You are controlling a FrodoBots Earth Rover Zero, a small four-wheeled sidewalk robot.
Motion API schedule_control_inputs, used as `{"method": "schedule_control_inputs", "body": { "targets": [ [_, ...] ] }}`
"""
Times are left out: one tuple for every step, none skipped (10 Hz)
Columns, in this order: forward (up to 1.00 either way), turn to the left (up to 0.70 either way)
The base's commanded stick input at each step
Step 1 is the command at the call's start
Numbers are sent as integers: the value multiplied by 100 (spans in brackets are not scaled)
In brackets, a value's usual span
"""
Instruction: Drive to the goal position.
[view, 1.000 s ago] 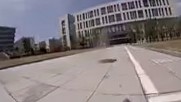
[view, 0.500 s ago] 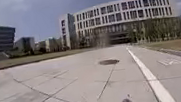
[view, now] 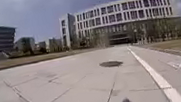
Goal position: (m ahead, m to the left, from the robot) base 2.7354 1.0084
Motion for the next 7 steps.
{"method": "schedule_control_inputs", "body": {
  "targets": [
    [70,0],
    [70,0],
    [70,0],
    [70,0],
    [70,0],
    [70,0],
    [70,0]
  ]
}}
